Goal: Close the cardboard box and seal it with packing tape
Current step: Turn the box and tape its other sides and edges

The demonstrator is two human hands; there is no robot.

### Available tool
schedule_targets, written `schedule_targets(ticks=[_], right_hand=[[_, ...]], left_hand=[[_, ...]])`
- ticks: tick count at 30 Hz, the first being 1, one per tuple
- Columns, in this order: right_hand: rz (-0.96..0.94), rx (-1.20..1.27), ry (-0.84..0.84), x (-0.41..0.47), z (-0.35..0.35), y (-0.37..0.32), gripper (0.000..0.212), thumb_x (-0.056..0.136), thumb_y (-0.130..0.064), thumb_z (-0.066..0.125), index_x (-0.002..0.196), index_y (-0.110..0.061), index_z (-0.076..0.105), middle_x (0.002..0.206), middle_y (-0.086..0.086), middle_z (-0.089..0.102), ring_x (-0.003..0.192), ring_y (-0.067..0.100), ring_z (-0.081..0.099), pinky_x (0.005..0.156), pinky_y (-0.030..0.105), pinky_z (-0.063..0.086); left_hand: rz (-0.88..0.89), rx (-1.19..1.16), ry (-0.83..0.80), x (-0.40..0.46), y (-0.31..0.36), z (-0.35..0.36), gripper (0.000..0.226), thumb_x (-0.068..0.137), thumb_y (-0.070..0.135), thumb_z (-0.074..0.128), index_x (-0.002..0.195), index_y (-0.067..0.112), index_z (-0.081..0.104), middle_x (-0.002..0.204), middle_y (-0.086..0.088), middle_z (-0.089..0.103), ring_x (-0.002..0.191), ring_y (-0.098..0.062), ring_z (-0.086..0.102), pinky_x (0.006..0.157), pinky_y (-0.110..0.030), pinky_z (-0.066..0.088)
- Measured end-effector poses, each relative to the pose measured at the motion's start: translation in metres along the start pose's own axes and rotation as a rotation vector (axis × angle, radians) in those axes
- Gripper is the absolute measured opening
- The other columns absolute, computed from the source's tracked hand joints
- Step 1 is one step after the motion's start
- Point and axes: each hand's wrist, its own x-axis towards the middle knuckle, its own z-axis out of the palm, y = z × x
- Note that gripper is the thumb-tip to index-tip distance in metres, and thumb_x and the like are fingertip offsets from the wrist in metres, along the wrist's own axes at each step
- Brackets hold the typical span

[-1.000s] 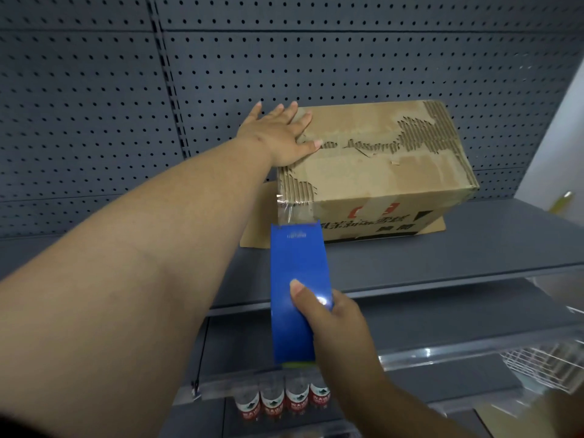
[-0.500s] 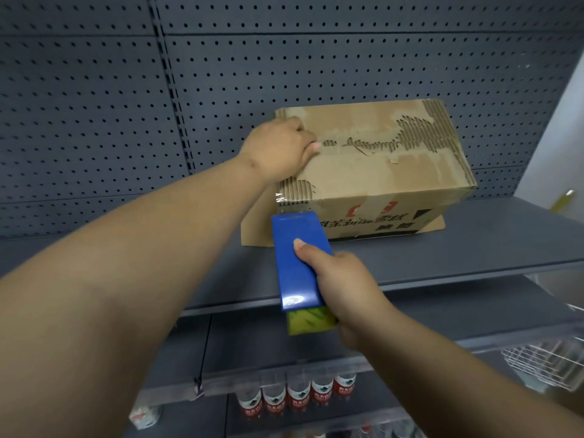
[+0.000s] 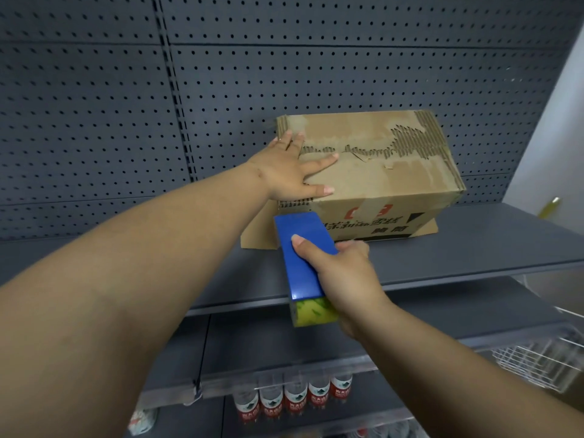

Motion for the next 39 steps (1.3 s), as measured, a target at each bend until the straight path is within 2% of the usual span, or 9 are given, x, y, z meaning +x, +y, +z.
schedule_targets(ticks=[3, 6, 8, 10, 14, 21, 32, 36, 39], right_hand=[[-0.107, -0.14, 0.035, -0.001, 0.002, -0.003, 0.049, 0.08, -0.043, 0.068, 0.112, -0.023, 0.036, 0.088, -0.002, 0.057, 0.079, 0.017, 0.06, 0.072, 0.035, 0.051], [-0.188, -0.256, 0.018, -0.003, 0.004, -0.006, 0.04, 0.086, -0.043, 0.061, 0.121, -0.031, 0.046, 0.085, -0.016, 0.051, 0.069, 0.001, 0.05, 0.058, 0.018, 0.042], [-0.248, -0.329, 0.031, -0.004, 0.003, -0.008, 0.05, 0.084, -0.045, 0.063, 0.129, -0.03, 0.047, 0.104, -0.017, 0.055, 0.079, -0.001, 0.051, 0.061, 0.012, 0.039], [-0.29, -0.446, 0.031, -0.004, 0.001, -0.01, 0.072, 0.075, -0.053, 0.068, 0.137, -0.026, 0.042, 0.132, -0.009, 0.052, 0.111, 0.007, 0.051, 0.082, 0.018, 0.041], [-0.218, -0.734, -0.051, -0.006, 0.003, -0.017, 0.105, 0.062, -0.058, 0.075, 0.145, -0.022, 0.021, 0.138, 0.0, 0.046, 0.126, 0.021, 0.044, 0.09, 0.031, 0.041], [-0.271, -0.885, -0.033, -0.005, 0.003, -0.034, 0.05, 0.071, -0.041, 0.065, 0.112, -0.016, 0.052, 0.095, 0.0, 0.054, 0.094, 0.022, 0.055, 0.068, 0.027, 0.039], [-0.314, -0.944, -0.027, -0.007, 0.007, -0.031, 0.046, 0.073, -0.044, 0.062, 0.107, -0.014, 0.052, 0.088, 0.001, 0.052, 0.081, 0.022, 0.048, 0.065, 0.028, 0.036], [-0.313, -0.948, -0.03, -0.006, 0.002, -0.03, 0.045, 0.073, -0.046, 0.062, 0.107, -0.017, 0.054, 0.088, 0.0, 0.053, 0.091, 0.024, 0.054, 0.068, 0.027, 0.036], [-0.326, -0.931, -0.053, -0.009, 0.004, -0.035, 0.03, 0.077, -0.043, 0.06, 0.086, -0.016, 0.055, 0.073, -0.003, 0.051, 0.08, 0.022, 0.05, 0.065, 0.027, 0.034]], left_hand=[[-0.003, -0.007, 0.002, 0.0, 0.001, 0.0, 0.07, 0.078, 0.079, 0.014, 0.138, 0.054, -0.012, 0.154, -0.018, -0.017, 0.142, -0.035, -0.015, 0.115, -0.045, -0.003], [-0.011, -0.004, -0.016, 0.0, 0.0, -0.002, 0.072, 0.076, 0.081, 0.013, 0.138, 0.055, -0.012, 0.154, -0.017, -0.016, 0.142, -0.034, -0.015, 0.116, -0.045, -0.002], [-0.012, 0.002, -0.022, 0.0, -0.001, -0.003, 0.072, 0.076, 0.081, 0.013, 0.138, 0.055, -0.013, 0.155, -0.018, -0.015, 0.142, -0.034, -0.015, 0.116, -0.045, -0.002], [-0.009, 0.015, -0.016, 0.0, -0.001, -0.002, 0.072, 0.076, 0.081, 0.012, 0.138, 0.054, -0.013, 0.155, -0.018, -0.014, 0.143, -0.034, -0.014, 0.116, -0.045, -0.002], [-0.01, 0.049, 0.005, -0.001, 0.001, 0.0, 0.072, 0.075, 0.082, 0.009, 0.138, 0.054, -0.014, 0.155, -0.019, -0.013, 0.143, -0.034, -0.012, 0.117, -0.044, -0.004], [-0.021, 0.003, 0.038, -0.002, 0.001, 0.005, 0.071, 0.073, 0.084, 0.008, 0.136, 0.058, -0.013, 0.155, -0.018, -0.014, 0.143, -0.034, -0.013, 0.117, -0.044, -0.003], [-0.012, 0.002, 0.054, -0.005, 0.002, 0.01, 0.073, 0.071, 0.085, 0.008, 0.137, 0.058, -0.01, 0.155, -0.017, -0.014, 0.142, -0.034, -0.014, 0.117, -0.045, -0.002], [-0.01, 0.005, 0.057, -0.005, 0.006, 0.011, 0.072, 0.072, 0.084, 0.009, 0.137, 0.059, -0.008, 0.156, -0.016, -0.013, 0.143, -0.034, -0.014, 0.117, -0.045, -0.003], [-0.02, 0.005, 0.058, -0.006, 0.005, 0.011, 0.07, 0.074, 0.083, 0.011, 0.137, 0.059, -0.006, 0.156, -0.015, -0.012, 0.143, -0.033, -0.014, 0.117, -0.044, -0.003]])
